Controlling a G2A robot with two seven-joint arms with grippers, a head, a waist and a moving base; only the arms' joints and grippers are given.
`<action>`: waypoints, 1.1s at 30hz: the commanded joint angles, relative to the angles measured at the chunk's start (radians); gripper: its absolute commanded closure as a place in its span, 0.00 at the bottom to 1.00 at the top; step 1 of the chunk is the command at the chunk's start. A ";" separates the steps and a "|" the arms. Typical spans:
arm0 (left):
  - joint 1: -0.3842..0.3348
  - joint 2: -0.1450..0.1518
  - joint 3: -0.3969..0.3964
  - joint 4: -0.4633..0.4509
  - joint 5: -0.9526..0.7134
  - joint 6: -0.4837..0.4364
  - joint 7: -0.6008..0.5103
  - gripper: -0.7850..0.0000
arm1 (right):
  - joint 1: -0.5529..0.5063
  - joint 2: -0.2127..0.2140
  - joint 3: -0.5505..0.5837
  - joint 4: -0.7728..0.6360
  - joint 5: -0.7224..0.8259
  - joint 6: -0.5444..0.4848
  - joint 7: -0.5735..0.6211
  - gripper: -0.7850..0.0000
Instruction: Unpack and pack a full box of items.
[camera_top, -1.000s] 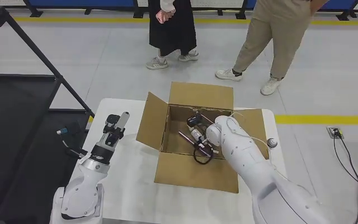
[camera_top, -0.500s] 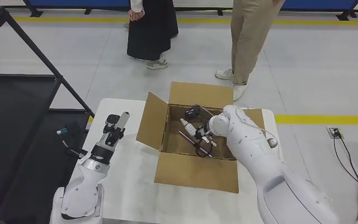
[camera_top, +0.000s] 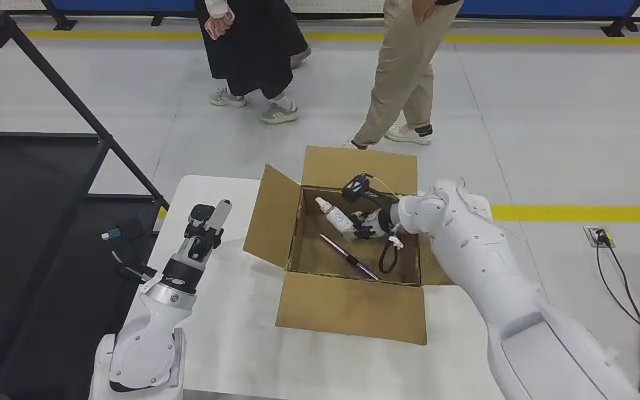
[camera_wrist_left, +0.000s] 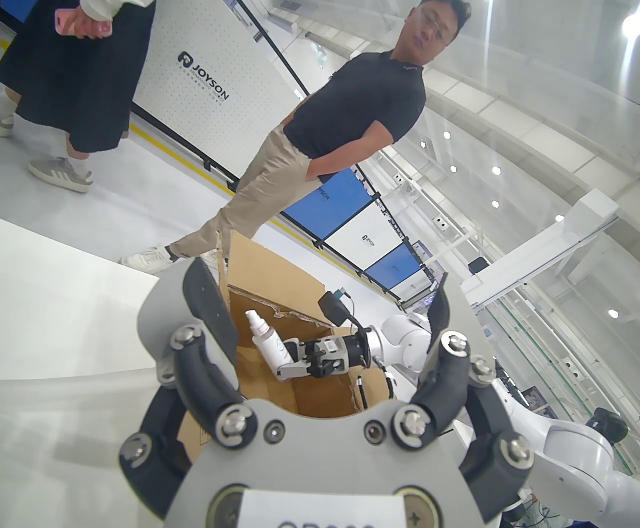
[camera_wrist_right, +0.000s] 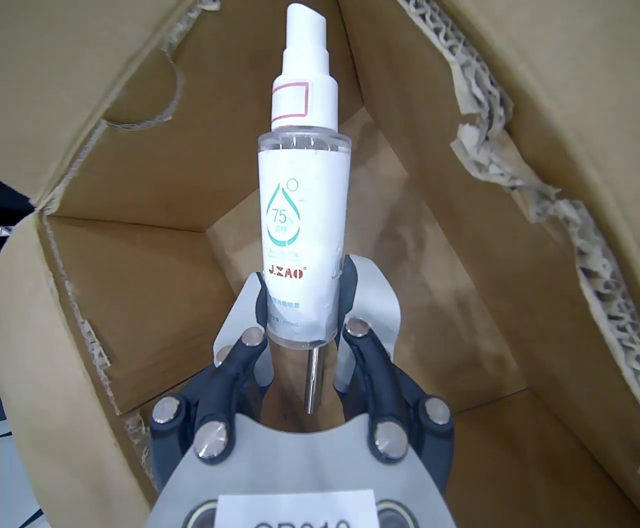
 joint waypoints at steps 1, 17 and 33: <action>0.000 0.000 0.000 0.000 0.000 0.000 0.000 0.00 | -0.029 0.031 0.025 -0.071 -0.003 -0.017 -0.025 1.00; 0.000 0.000 0.000 0.000 0.000 0.000 0.000 0.00 | -0.807 0.288 0.579 -1.475 -0.101 0.403 0.252 1.00; 0.000 0.000 0.000 0.000 0.000 0.000 0.000 0.00 | -1.543 0.304 1.074 -2.000 -0.243 0.907 0.147 1.00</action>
